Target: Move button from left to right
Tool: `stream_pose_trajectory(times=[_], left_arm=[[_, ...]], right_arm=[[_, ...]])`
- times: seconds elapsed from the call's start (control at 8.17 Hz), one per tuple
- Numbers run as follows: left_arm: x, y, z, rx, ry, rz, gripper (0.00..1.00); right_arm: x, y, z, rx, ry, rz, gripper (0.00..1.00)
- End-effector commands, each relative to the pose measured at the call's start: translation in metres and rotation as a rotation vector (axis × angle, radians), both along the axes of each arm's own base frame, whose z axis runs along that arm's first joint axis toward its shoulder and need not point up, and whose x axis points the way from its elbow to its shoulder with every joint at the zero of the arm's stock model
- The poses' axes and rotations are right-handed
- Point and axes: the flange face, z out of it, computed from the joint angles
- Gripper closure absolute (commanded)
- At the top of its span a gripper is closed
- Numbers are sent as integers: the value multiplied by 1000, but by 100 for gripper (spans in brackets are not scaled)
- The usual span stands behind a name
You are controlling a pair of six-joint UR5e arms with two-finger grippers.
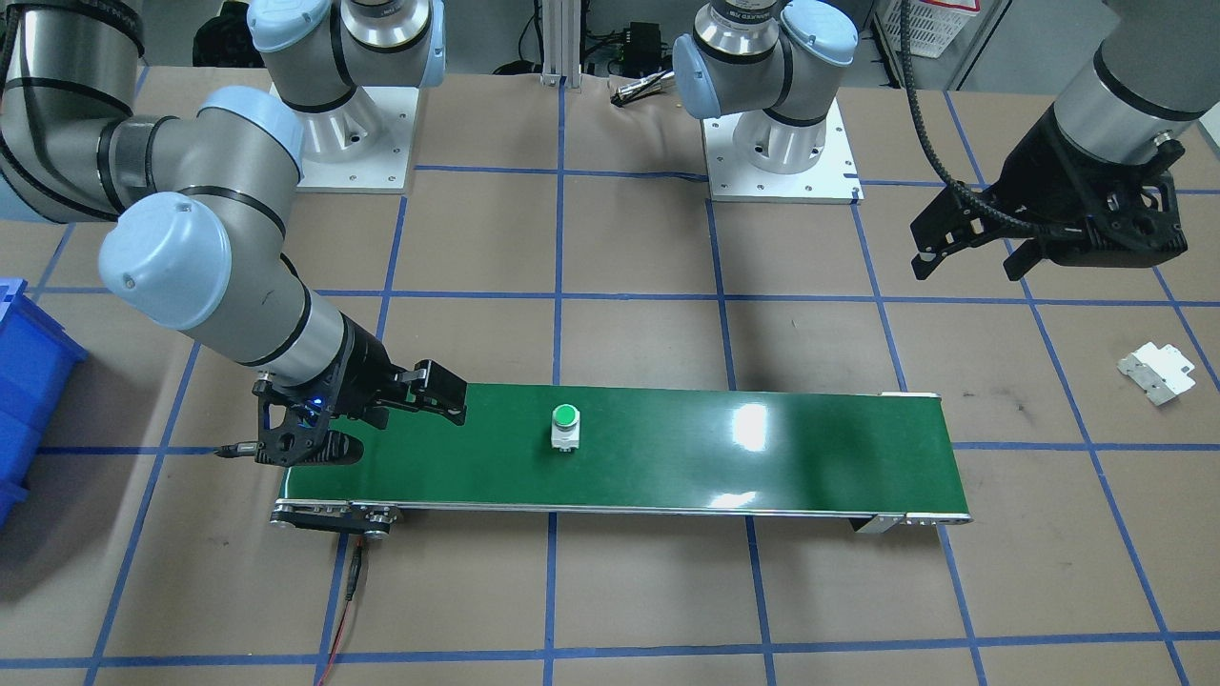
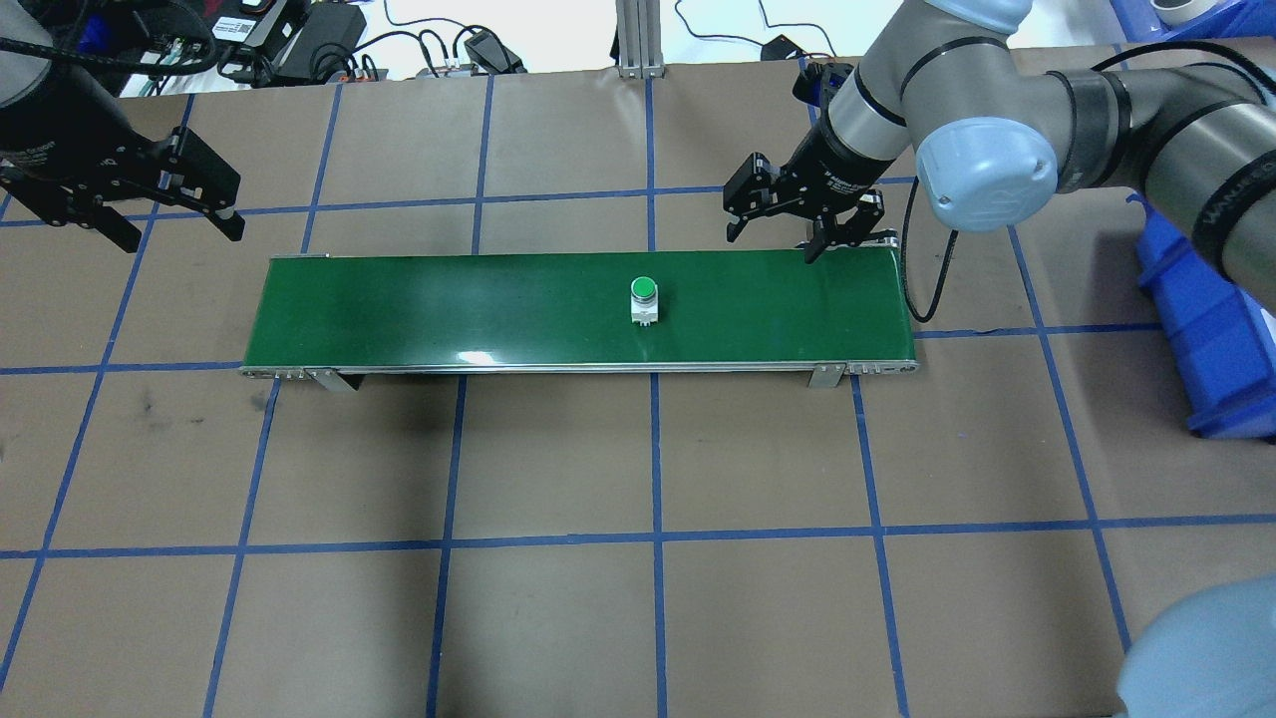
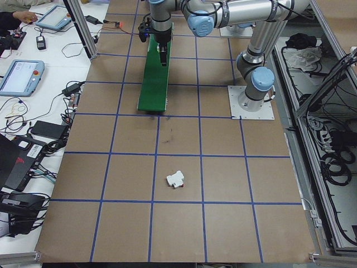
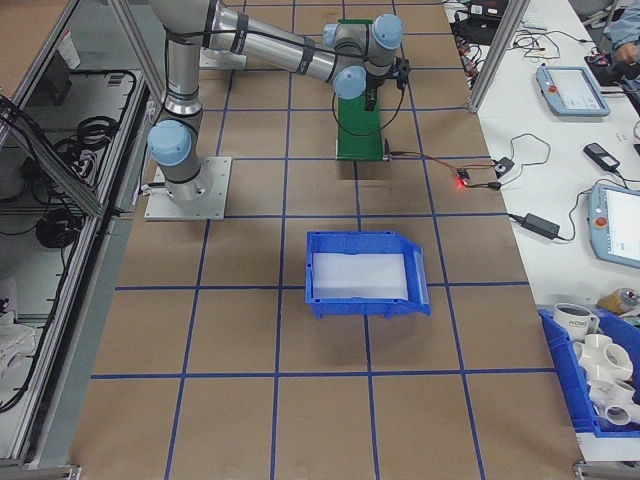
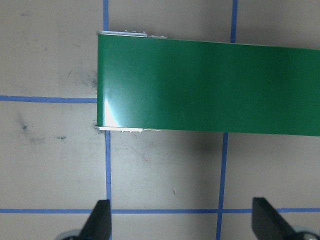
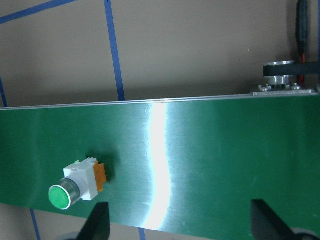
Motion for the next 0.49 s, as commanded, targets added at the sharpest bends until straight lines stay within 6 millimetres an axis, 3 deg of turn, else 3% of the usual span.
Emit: stream_pose_trajectory(times=[0.0,0.37], left_arm=[[1,3,2,4,-6,0,0],[-1,6,3,21,1,-1,0]], right_arm=[[8,2,-15,54,-17,-30,0],[8,3,-44,107,-7,-36,0]])
